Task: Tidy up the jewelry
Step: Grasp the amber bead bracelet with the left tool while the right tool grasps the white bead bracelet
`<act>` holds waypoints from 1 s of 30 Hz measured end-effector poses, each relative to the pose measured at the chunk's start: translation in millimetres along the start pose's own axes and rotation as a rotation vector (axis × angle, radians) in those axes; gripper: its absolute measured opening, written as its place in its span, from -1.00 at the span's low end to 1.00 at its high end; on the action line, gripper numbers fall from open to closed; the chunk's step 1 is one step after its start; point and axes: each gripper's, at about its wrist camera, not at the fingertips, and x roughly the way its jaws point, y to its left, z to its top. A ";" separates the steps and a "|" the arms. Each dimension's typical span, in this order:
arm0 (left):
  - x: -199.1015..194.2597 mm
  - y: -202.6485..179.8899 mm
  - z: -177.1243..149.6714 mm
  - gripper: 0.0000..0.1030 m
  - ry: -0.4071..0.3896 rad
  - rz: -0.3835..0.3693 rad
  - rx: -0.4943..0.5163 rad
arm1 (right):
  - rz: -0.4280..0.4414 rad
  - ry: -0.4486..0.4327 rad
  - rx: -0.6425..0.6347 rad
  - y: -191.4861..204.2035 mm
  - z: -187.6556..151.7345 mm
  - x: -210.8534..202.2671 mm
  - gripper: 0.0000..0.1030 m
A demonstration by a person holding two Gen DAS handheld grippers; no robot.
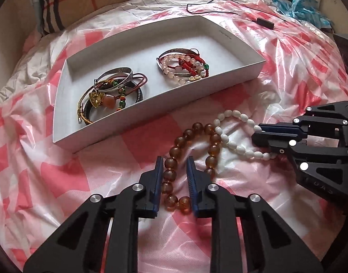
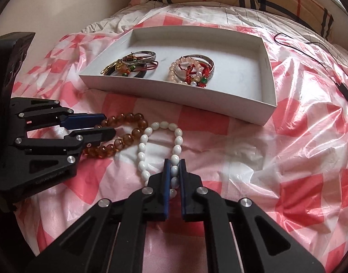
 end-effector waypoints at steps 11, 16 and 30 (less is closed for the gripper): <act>1.9 1.9 -7.6 -0.63 0.005 0.019 0.012 | -0.101 -0.056 -0.124 28.1 1.6 -9.6 -0.84; 2.2 1.3 -7.6 -0.62 0.005 0.023 0.017 | -0.107 -0.067 -0.131 28.7 2.9 -11.5 -0.84; 3.0 5.7 -7.8 -0.11 -0.008 0.061 -0.007 | -0.126 -0.081 -0.151 32.0 1.6 -13.6 -0.84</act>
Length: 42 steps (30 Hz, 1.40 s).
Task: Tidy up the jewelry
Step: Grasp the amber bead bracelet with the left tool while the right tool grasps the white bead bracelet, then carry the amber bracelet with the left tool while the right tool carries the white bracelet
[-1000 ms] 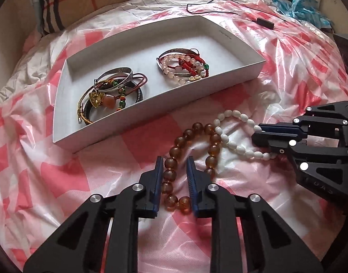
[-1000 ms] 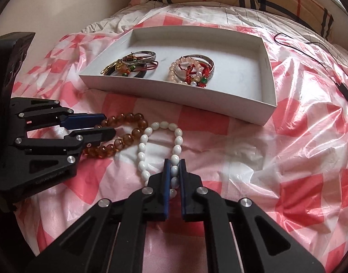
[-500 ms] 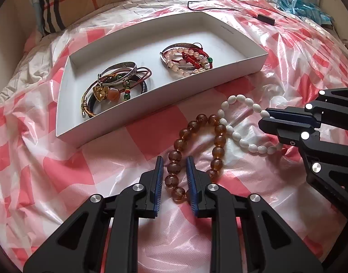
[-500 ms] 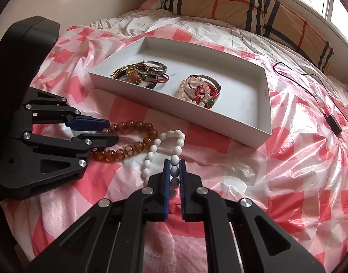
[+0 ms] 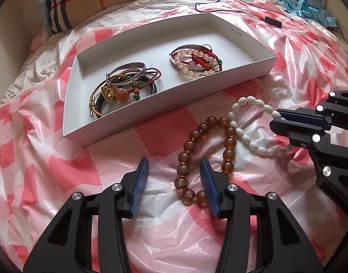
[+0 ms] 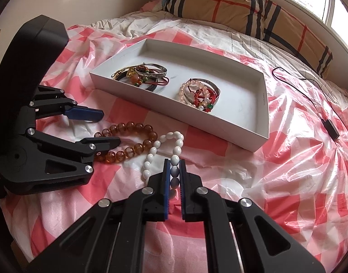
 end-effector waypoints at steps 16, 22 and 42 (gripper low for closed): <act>0.1 -6.8 0.6 0.05 -0.023 0.049 0.038 | -0.033 0.011 0.004 -4.3 -1.7 5.3 -0.23; -0.6 -22.6 -0.8 -0.61 -0.021 0.016 0.085 | 0.076 0.080 0.035 -5.2 -6.2 20.1 -0.64; -39.2 20.1 1.9 -0.79 -0.130 -0.148 -0.112 | 0.150 -0.131 0.189 -19.5 9.5 -23.5 -0.84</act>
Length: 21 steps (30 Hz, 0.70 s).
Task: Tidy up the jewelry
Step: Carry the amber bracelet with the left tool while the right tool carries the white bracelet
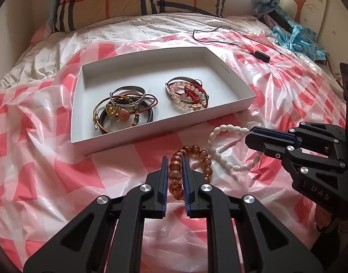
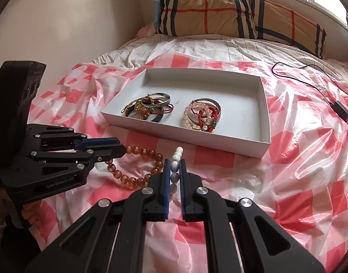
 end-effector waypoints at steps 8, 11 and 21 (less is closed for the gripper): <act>-18.3 2.2 3.2 -0.79 -0.072 -0.027 -0.014 | 0.039 -0.076 0.022 1.8 2.3 -15.2 -0.84; -24.5 4.5 3.9 -0.79 -0.097 -0.043 -0.032 | 0.084 -0.129 0.031 3.1 4.8 -24.9 -0.84; -40.6 4.0 8.4 -0.79 -0.173 -0.054 -0.048 | 0.212 -0.236 0.141 -13.9 11.8 -46.6 -0.84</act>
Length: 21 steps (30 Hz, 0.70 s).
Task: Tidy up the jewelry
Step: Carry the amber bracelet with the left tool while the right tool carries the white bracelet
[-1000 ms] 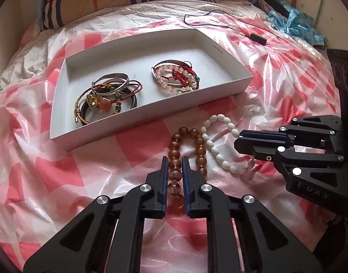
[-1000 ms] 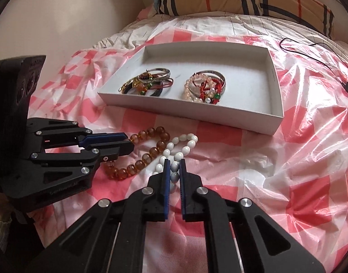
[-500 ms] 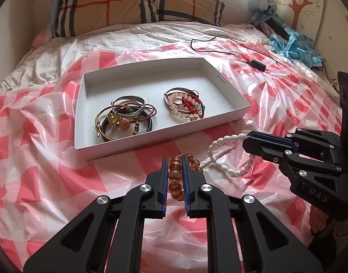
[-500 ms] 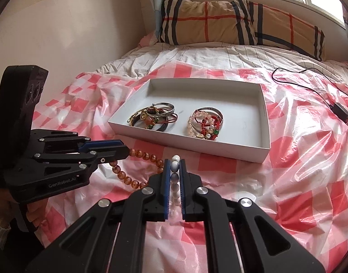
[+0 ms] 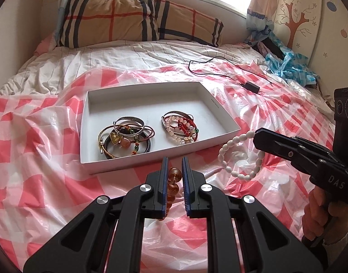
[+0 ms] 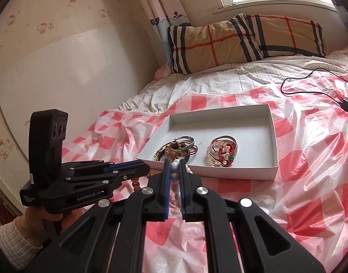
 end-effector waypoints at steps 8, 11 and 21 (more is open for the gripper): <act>-8.8 3.0 2.7 -0.79 -0.038 -0.002 -0.019 | 0.017 -0.031 0.020 -2.2 4.8 -5.9 -0.84; -12.2 3.3 3.6 -0.79 -0.055 -0.004 -0.023 | 0.003 -0.036 0.013 -0.8 5.1 -6.5 -0.84; -10.7 1.4 3.6 -0.79 -0.021 0.024 0.024 | -0.045 -0.034 0.001 -2.2 4.8 -5.0 -0.84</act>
